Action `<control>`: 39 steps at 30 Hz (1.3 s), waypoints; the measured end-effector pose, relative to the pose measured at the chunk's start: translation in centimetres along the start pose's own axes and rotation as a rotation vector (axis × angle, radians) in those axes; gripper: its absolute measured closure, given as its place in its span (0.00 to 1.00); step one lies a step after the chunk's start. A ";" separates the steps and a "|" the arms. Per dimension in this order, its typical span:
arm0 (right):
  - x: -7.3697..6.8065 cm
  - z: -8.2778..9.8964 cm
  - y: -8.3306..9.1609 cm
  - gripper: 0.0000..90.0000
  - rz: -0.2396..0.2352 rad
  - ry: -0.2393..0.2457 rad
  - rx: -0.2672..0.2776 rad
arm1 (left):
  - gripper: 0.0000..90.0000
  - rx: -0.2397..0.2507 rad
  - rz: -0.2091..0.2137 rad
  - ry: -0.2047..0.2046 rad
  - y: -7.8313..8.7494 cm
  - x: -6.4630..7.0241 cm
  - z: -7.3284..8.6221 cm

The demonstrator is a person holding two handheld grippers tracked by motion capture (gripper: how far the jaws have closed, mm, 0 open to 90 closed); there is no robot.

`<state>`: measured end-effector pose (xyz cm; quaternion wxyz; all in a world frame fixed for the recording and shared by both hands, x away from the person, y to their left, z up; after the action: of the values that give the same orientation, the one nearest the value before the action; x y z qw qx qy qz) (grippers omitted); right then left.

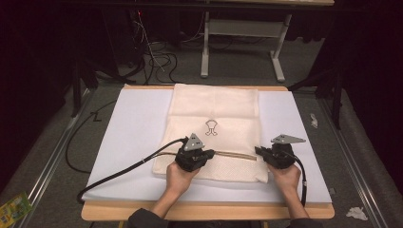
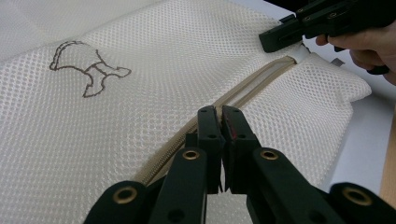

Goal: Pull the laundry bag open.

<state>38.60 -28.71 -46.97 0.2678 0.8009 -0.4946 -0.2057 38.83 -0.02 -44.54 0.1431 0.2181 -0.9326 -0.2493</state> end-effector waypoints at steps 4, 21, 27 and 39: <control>0.0 0.0 0.0 0.97 0.003 0.006 -0.003 | 0.97 0.005 -0.002 0.000 0.2 0.0 0.0; 0.1 0.0 -0.3 0.97 0.004 0.000 -0.011 | 0.97 0.019 -0.011 0.022 1.0 -0.6 0.3; 0.1 0.0 -0.3 0.97 0.004 0.001 -0.011 | 0.97 0.021 -0.002 0.036 1.0 -0.8 0.5; 0.1 0.0 -0.3 0.97 0.010 0.013 -0.013 | 0.97 0.029 -0.015 0.046 2.1 -1.4 0.8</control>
<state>38.82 -28.69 -47.14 0.2773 0.7980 -0.4953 -0.2026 39.04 2.60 -44.30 0.1593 0.2330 -0.9309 -0.2318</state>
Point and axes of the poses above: each handheld gripper's, and its own axes: y roughly backward along the jaws, z roughly out of its underside, x roughly to its right, the point moved 3 cm from there along -y, roughly forward along the jaws, and after that the axes turned 4 degrees about z, right-handed, at the moved point
